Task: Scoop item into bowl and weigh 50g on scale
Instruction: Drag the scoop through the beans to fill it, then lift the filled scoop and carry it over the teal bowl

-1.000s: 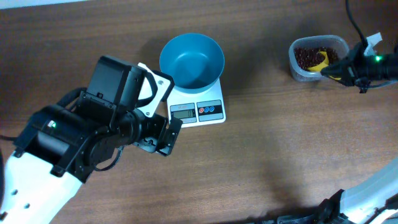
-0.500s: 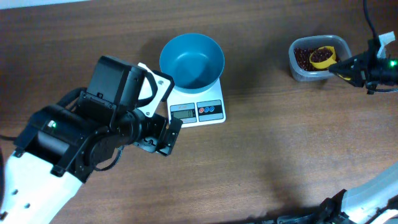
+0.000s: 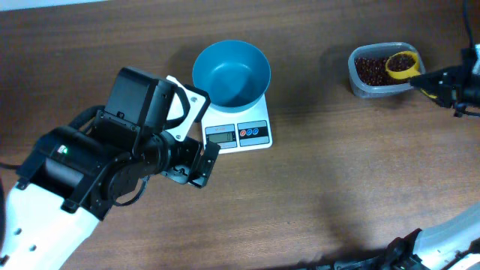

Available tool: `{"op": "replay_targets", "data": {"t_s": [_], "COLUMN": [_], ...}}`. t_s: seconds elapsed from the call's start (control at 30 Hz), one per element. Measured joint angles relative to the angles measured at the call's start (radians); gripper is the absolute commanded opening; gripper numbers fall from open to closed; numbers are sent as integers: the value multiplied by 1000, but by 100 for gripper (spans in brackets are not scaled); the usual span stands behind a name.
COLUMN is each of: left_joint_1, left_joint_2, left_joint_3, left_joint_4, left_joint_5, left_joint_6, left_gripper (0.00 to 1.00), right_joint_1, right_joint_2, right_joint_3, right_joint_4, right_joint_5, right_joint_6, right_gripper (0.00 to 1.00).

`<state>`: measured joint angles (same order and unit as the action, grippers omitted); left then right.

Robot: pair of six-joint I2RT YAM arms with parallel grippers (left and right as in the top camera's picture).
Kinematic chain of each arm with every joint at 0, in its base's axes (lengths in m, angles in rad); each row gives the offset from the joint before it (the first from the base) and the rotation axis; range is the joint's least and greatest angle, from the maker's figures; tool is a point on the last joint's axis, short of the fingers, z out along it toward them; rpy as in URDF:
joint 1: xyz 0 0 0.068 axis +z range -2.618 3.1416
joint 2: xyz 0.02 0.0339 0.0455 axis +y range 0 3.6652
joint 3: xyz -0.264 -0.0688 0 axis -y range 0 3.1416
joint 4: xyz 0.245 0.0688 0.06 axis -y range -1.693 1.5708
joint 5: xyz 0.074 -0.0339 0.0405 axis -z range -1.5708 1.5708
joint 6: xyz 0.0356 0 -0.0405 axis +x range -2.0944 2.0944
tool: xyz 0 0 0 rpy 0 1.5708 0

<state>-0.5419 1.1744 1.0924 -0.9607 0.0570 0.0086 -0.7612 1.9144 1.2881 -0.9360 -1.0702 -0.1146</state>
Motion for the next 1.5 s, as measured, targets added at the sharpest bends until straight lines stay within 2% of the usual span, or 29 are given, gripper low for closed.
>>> {"op": "replay_targets", "data": {"t_s": [0.37, 0.83, 1.0, 1.37, 1.5], "left_joint_1": [0, 0, 0, 0, 0], "left_joint_2": [0, 0, 0, 0, 0], "left_joint_3": [0, 0, 0, 0, 0], "left_joint_4": [0, 0, 0, 0, 0], "left_joint_5": [0, 0, 0, 0, 0], "left_joint_6": [0, 0, 0, 0, 0], "left_gripper": [99, 99, 99, 99, 99], "right_joint_1": [-27, -13, 98, 477, 568], "right_joint_2": [0, 0, 0, 0, 0], "right_joint_3": [0, 0, 0, 0, -2], "right_joint_4": [-71, -127, -127, -121, -22], "right_joint_5": [-136, -258, -320, -373, -376], "right_joint_6": [-102, -154, -154, -154, -117], "right_gripper": [4, 4, 4, 4, 4]}}
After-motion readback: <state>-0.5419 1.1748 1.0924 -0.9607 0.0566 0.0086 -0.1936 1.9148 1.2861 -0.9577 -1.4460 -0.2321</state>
